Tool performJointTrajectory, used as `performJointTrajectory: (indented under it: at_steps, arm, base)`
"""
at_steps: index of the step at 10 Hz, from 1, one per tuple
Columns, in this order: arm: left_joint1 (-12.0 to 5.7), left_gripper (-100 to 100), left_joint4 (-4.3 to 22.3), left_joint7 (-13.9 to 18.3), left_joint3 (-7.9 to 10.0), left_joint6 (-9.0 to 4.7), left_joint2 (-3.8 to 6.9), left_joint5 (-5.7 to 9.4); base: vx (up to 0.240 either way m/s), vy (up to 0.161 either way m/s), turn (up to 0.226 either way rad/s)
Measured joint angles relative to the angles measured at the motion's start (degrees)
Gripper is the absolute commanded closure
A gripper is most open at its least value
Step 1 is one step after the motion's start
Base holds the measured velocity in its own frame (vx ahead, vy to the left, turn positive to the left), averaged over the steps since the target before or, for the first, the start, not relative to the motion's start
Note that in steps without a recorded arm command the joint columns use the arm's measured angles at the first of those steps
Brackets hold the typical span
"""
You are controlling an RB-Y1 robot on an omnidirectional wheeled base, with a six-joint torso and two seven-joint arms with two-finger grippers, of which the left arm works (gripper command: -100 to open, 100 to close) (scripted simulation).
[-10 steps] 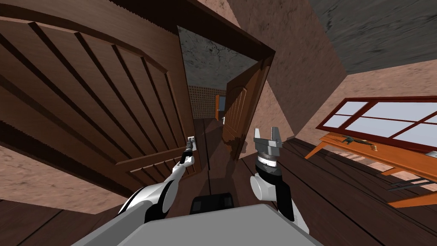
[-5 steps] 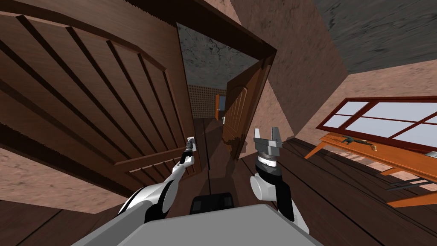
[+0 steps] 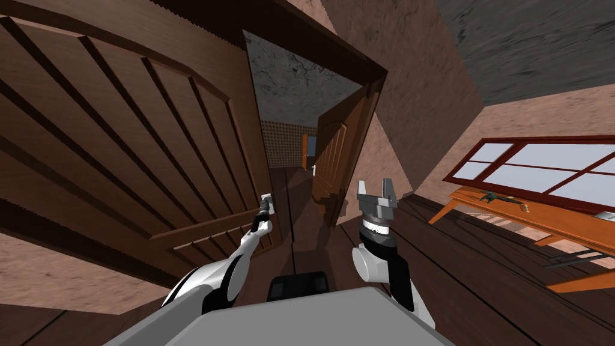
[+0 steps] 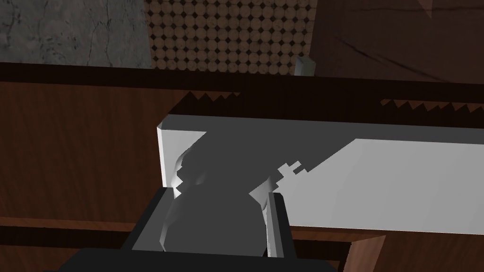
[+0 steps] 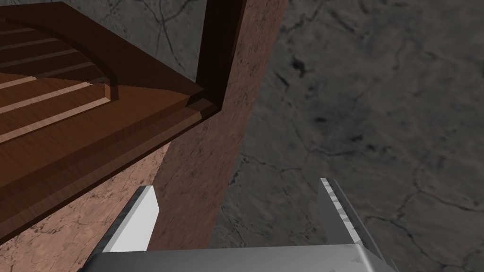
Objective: Push the door open
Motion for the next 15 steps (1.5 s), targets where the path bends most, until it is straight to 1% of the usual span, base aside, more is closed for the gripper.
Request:
performJointTrajectory:
  at_steps: [1,2,3,4,5,6,7,8,9,10,11,12,13,14,15]
  arm:
    - [0.72,100,-1.19,-0.79,0.67,0.05,-0.08,0.51]
    - [2.03,100,-3.89,-1.83,1.45,1.07,-0.42,1.07]
    - [1.39,100,-3.06,-1.95,1.69,0.76,0.13,1.34]
    - [1.37,100,-2.25,-2.27,2.42,-0.17,0.60,2.07]
    - [2.50,100,-4.08,-3.42,3.56,0.38,0.45,2.99]
    - [2.19,100,-3.90,-4.58,4.78,0.72,0.75,3.95]
    - [2.66,100,-4.37,-5.24,5.57,0.51,1.12,4.71]
    - [1.28,100,-0.94,-5.24,6.21,-1.40,2.35,5.46]
    - [1.58,100,-1.22,-5.64,6.79,-1.56,2.58,5.88]
    - [1.82,100,-1.73,-5.78,6.88,-1.26,2.75,5.95]
    - [2.51,100,-3.57,-6.28,7.13,-0.50,2.28,6.03]
    - [2.87,100,-4.77,-6.60,7.19,0.10,2.02,6.06]
    - [3.49,100,-5.66,-7.52,8.12,0.44,1.71,6.81]
    - [5.08,100,-7.68,-8.45,9.07,1.31,1.56,7.72]
    - [4.46,100,-5.83,-8.65,9.68,0.73,2.44,8.39]
  base:
    - [0.188,-0.016,-0.025]
    - [0.121,-0.001,-0.001]
    - [0.168,-0.011,-0.072]
    - [0.209,-0.017,-0.059]
    - [0.205,0.002,-0.032]
    - [0.204,-0.010,-0.055]
    - [0.214,-0.018,-0.033]
    - [0.154,-0.002,-0.009]
    - [0.060,0.003,0.009]
    - [0.000,0.000,0.000]
    - [-0.030,0.000,-0.010]
    - [0.075,-0.027,-0.062]
    - [0.168,-0.024,-0.069]
    - [0.194,-0.006,-0.002]
    - [0.129,-0.001,0.022]
